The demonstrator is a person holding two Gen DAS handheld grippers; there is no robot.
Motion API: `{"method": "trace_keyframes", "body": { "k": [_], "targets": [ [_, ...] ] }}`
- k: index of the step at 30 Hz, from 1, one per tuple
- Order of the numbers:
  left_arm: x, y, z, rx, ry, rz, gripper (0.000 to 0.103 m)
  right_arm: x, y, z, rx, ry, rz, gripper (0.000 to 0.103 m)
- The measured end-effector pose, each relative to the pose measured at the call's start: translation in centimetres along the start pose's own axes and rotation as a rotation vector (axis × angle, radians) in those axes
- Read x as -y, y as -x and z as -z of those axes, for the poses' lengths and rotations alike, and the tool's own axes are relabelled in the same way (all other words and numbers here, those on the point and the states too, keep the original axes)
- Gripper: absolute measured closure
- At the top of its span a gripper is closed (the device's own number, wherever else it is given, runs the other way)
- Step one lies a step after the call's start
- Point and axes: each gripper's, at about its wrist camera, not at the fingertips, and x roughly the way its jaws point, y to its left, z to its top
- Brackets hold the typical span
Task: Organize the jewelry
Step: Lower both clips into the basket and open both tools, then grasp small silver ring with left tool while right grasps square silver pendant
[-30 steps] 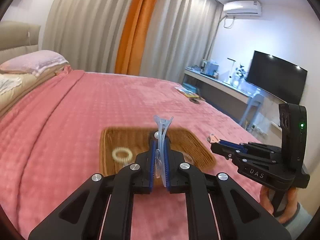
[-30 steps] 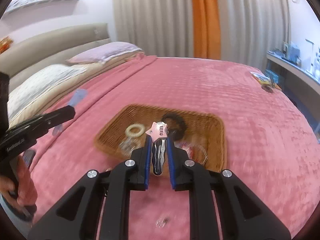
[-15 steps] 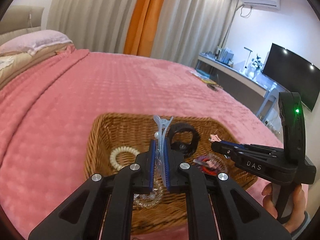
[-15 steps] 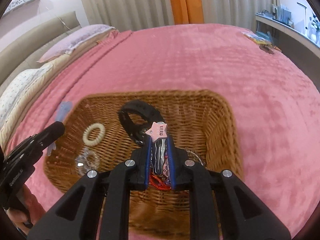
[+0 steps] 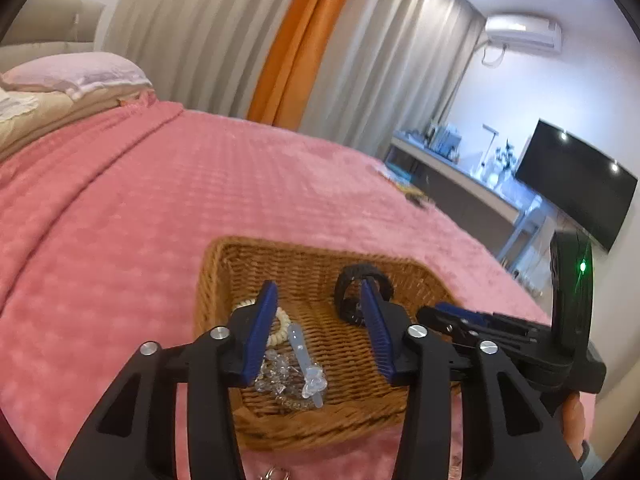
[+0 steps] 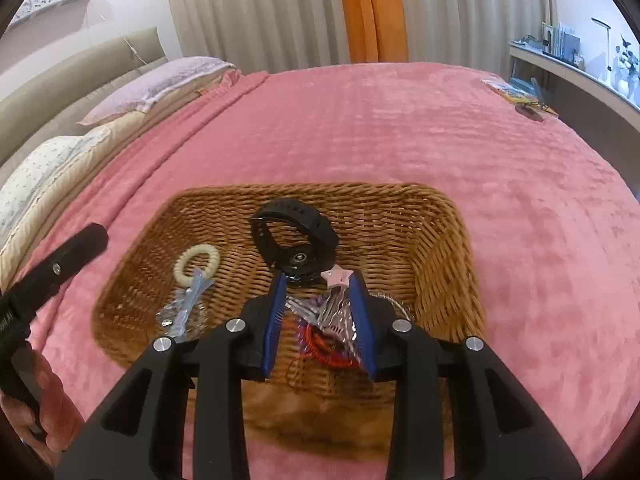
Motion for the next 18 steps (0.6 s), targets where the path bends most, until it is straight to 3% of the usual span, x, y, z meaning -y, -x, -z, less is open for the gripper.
{"method": "trace_keyframes", "body": {
  "k": [5, 8, 13, 18],
  "targets": [
    [0.0, 4.4, -0.1, 0.06, 0.032, 0.053, 0.06, -1.2, 4.2, 1.4, 0.035, 0.037, 0.002, 0.071],
    [0.0, 7.5, 1.5, 0.075, 0.049, 0.064, 0.057, -1.6, 7.2, 3.9, 0.064, 0.045, -0.004, 0.057],
    [-0.6, 9.9, 5.7, 0.021, 0.054, 0.044, 0.056, -1.3, 9.5, 8.9, 0.061, 0.044, 0.032, 0.056],
    [-1.8, 9.3, 9.1, -0.047, 0.081, -0.007, 0.053, -1.2, 9.5, 12.4, 0.005, 0.016, 0.028, 0.056]
  ]
}}
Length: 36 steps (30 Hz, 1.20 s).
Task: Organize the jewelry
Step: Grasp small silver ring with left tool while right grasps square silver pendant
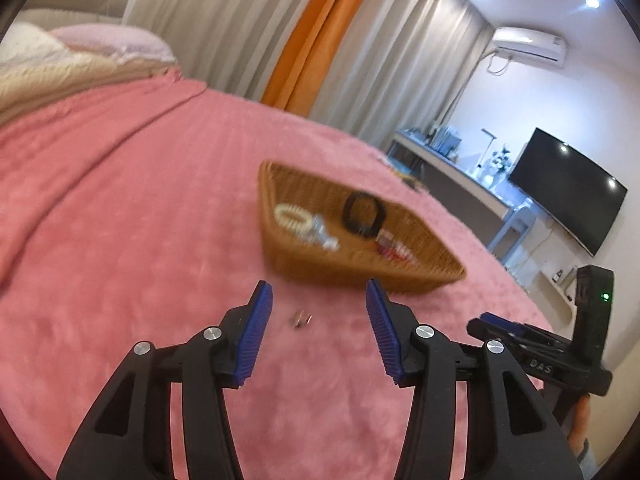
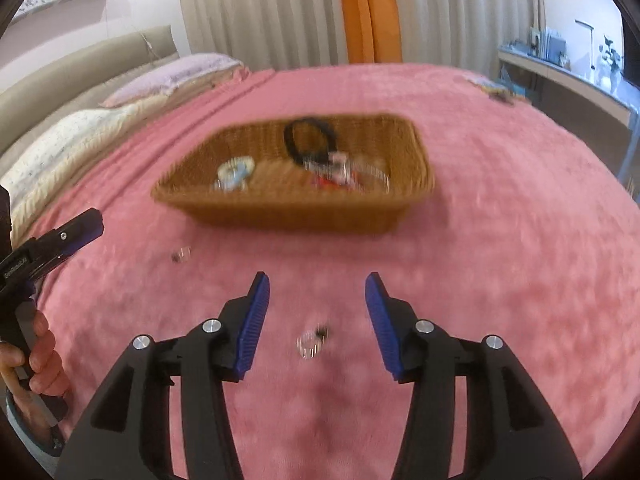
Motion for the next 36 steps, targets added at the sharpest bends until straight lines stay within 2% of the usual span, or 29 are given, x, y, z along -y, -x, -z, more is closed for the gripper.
{"method": "trace_keyframes", "body": {
  "k": [2, 6, 10, 12, 14, 19, 22, 26, 29, 31, 36],
  "targets": [
    [-0.6, -0.6, 0.8, -0.018, 0.021, -0.031, 0.051, -0.3, -0.5, 1.2, -0.036, -0.005, -0.008, 0.056],
    [-0.8, -0.7, 0.9, -0.011, -0.002, -0.016, 0.043, -0.8, -1.5, 2.7, -0.077, -0.002, 0.014, 0.056],
    [-1.0, -2.0, 1.4, -0.072, -0.003, -0.036, 0.043, -0.7, -2.1, 3.0, -0.099, -0.012, 0.013, 0.057],
    [-1.0, -2.3, 1.5, -0.091, -0.002, -0.038, 0.043, -0.7, -2.7, 3.1, -0.121, -0.011, 0.007, 0.067],
    [-1.1, -2.7, 1.6, -0.112, 0.0, -0.035, 0.043, -0.7, -3.0, 3.1, -0.135, -0.009, 0.0, 0.069],
    [-0.9, -4.9, 1.6, -0.239, -0.006, -0.034, 0.047, -0.8, -3.9, 3.0, -0.157, -0.009, 0.012, 0.069],
    [-0.4, -6.2, 1.7, -0.303, -0.019, -0.086, 0.049, -0.9, -4.2, 2.9, -0.162, 0.007, 0.014, 0.069],
    [0.5, -7.2, 1.1, -0.307, -0.064, -0.138, 0.051, -0.9, -4.4, 2.7, -0.165, 0.012, 0.003, 0.069],
    [0.8, -8.0, 0.5, -0.304, -0.088, -0.16, 0.059, -1.0, -4.6, 2.7, -0.165, 0.013, 0.0, 0.069],
    [1.2, -8.9, 0.3, -0.322, -0.121, -0.152, 0.065, -1.0, -4.6, 2.8, -0.164, 0.017, 0.004, 0.069],
    [1.7, -9.4, 0.8, -0.335, -0.157, -0.123, 0.065, -1.3, -4.8, 2.7, -0.168, 0.023, 0.013, 0.069]
  ]
}}
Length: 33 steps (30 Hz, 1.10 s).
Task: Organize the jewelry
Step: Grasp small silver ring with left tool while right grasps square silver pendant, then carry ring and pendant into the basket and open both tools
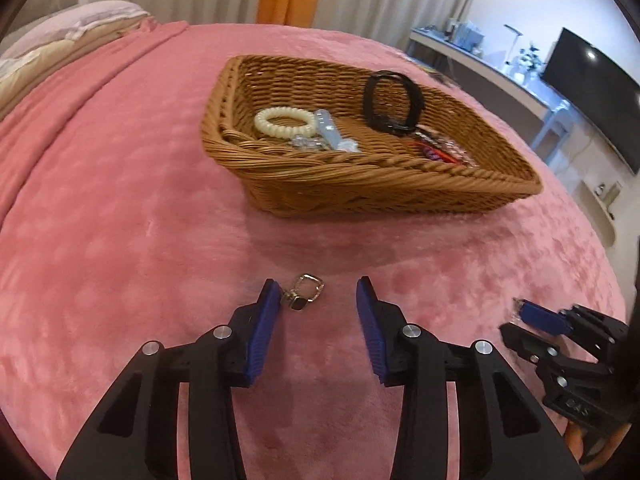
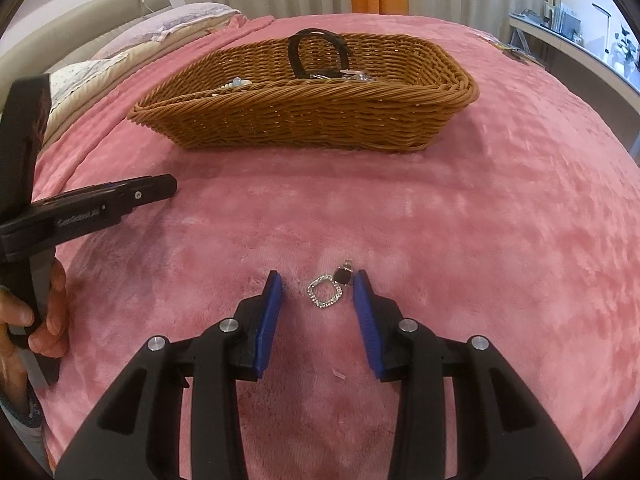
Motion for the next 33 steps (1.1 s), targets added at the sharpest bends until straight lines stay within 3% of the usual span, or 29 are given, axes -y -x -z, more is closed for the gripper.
{"method": "trace_keyframes", "body": {
  "k": [6, 11, 16, 22, 33],
  "targets": [
    [0.0, -0.2, 0.3, 0.005, -0.002, 0.002, 0.068, -0.4, -0.2, -0.2, 0.006, 0.021, 0.012, 0.07],
    [0.1, 0.0, 0.5, 0.014, -0.002, -0.003, 0.074, -0.5, -0.1, 0.0, 0.017, 0.032, -0.003, 0.086],
    [0.5, 0.0, 0.7, 0.015, -0.022, -0.014, 0.091, -1.0, 0.1, 0.2, 0.025, 0.053, 0.002, 0.09],
    [0.9, 0.6, 1.2, 0.027, -0.045, -0.019, 0.091, -0.8, 0.2, 0.3, 0.033, 0.035, 0.002, 0.097],
    [-0.1, 3.0, 3.1, 0.086, 0.02, 0.087, 0.095, -1.0, 1.5, 0.7, 0.088, 0.056, -0.006, 0.102]
  ]
}}
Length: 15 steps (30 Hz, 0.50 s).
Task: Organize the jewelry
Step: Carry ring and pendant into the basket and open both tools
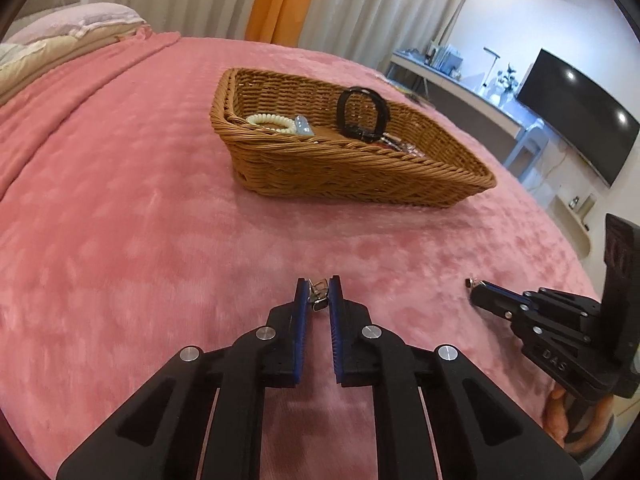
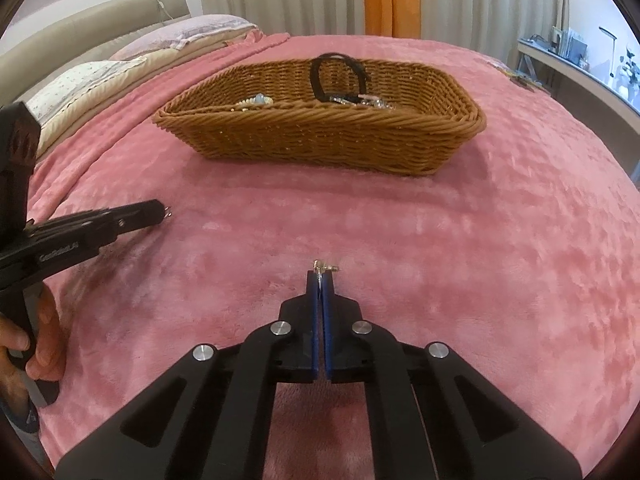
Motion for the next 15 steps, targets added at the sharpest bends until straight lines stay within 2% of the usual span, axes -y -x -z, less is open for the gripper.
{"method": "trace_keyframes", "body": {
  "k": [5, 15],
  "targets": [
    [-0.5, 0.6, 0.8, -0.004, 0.045, 0.027, 0.095, 0.1, 0.4, 0.0, 0.015, -0.006, -0.02, 0.102],
    [1.4, 4.4, 0.3, 0.094, 0.03, 0.113, 0.095, 0.6, 4.0, -1.0, 0.069, -0.034, -0.079, 0.102]
  ]
}}
